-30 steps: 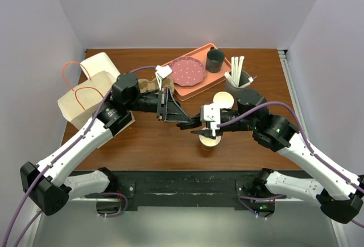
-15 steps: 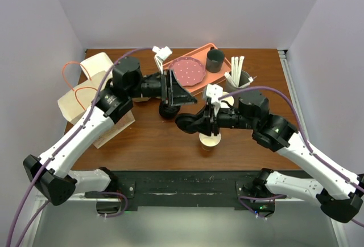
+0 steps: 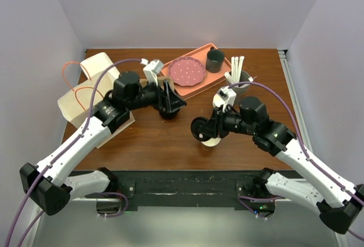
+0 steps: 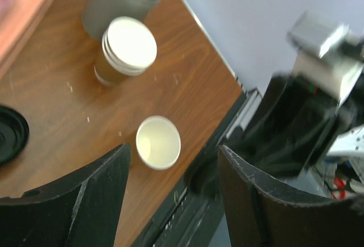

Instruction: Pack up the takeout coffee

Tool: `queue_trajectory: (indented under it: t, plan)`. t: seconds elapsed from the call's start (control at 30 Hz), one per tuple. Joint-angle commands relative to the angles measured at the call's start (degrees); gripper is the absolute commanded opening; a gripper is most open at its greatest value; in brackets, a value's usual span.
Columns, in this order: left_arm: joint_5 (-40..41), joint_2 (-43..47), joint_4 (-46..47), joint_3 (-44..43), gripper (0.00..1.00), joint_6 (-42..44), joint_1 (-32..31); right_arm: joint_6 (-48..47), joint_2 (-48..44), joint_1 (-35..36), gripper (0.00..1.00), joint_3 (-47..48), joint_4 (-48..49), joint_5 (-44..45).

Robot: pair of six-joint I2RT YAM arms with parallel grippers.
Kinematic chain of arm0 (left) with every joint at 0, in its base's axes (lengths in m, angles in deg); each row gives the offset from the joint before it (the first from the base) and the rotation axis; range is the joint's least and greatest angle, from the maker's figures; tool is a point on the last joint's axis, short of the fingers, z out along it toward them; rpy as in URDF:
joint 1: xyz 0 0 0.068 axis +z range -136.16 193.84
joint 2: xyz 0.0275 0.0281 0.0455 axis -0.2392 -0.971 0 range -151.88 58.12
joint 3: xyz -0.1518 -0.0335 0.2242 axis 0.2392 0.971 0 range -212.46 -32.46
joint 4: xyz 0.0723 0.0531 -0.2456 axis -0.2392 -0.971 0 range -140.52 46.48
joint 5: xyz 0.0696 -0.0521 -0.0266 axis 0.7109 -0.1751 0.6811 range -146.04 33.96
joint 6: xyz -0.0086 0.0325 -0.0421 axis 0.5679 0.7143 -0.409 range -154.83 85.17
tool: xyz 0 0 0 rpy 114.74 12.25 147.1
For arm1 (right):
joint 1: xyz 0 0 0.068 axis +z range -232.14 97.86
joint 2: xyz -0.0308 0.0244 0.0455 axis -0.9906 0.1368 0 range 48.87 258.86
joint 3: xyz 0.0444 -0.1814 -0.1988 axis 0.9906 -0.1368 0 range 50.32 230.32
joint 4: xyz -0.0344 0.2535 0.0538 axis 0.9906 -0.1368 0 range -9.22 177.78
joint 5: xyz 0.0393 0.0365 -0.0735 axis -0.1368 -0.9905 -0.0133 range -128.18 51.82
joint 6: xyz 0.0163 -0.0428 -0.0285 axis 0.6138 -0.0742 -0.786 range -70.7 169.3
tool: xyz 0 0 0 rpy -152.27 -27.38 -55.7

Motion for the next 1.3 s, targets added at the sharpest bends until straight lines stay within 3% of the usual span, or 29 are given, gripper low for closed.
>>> queue_trajectory:
  t: [0.0,0.27,0.5,0.8,1.1,1.27]
  plan:
    - [-7.29,2.19,8.13,9.42,0.68,1.35,0.05,5.27,-2.33,-8.78,0.09,-5.12,0.65,-7.90]
    - [-11.69,-1.50,11.39,14.28,0.67,3.28,-0.65,4.66,1.97,-11.69,0.12,-7.24,5.32,-11.78]
    - [-18.11,-5.36,18.51,17.17,0.68,4.33,-1.62,6.85,1.62,-14.68,0.14,-12.34,11.11,-16.08]
    - [-20.57,-11.07,19.92,17.18,0.64,5.74,-3.11,10.36,-1.98,-14.95,0.15,-16.56,15.25,-18.72]
    - [-28.21,-12.75,29.92,19.90,0.65,0.83,-3.20,13.97,-4.27,-15.04,0.17,-19.90,20.00,-21.97]
    - [-29.98,-14.33,32.40,20.69,0.59,-0.24,-3.38,14.41,-5.06,-14.95,0.17,-19.90,20.35,-22.06]
